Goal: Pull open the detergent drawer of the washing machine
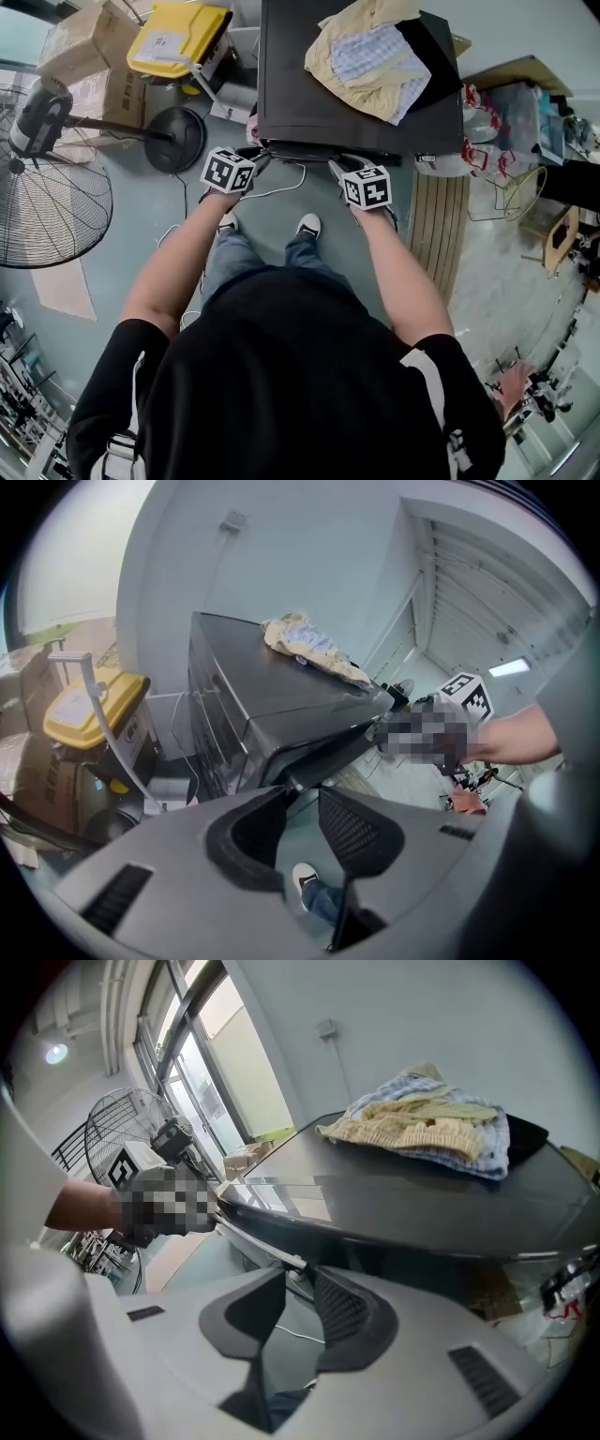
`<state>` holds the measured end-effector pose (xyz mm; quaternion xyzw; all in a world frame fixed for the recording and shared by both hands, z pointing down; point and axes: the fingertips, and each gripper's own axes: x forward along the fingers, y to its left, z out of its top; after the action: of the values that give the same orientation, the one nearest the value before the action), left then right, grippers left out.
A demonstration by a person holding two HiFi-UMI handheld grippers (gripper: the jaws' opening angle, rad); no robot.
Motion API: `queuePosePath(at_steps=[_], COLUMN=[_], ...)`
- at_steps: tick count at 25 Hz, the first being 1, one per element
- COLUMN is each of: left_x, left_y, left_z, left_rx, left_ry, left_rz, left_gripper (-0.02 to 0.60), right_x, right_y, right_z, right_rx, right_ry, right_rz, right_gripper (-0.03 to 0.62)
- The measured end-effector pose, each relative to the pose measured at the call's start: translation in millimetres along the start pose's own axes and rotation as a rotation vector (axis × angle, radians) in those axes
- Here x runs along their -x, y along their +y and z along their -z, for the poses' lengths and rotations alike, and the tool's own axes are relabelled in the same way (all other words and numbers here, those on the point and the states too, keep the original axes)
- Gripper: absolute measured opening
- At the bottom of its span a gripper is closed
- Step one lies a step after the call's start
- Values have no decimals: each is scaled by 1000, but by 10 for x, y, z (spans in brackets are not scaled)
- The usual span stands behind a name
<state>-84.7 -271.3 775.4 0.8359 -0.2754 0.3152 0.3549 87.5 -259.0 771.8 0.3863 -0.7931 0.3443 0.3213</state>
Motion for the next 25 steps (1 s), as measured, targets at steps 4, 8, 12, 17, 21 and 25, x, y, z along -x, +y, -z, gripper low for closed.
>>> queuePosePath(at_steps=[4, 8, 12, 17, 21, 25], left_x=[34, 72, 126, 165, 204, 233], left_y=[-101, -231, -349, -504, -610, -725], left_z=[114, 257, 397, 574, 720, 843], left_rx=[3, 0, 5, 8, 3, -21], left_ry=[14, 38, 52, 67, 85, 109], left_rz=[12, 36, 46, 61, 67, 76], left_gripper=[114, 112, 112, 112, 112, 110], right_x=[72, 154, 232, 329, 391, 460], right_y=[68, 144, 234, 333, 416, 471], right_z=[112, 283, 428, 620, 772, 923], right_rx=[7, -3, -7, 12, 11, 9], right_ry=[11, 19, 32, 57, 70, 82], right_rz=[-5, -11, -21, -38, -50, -54], right_gripper=[94, 94, 92, 92, 91, 91])
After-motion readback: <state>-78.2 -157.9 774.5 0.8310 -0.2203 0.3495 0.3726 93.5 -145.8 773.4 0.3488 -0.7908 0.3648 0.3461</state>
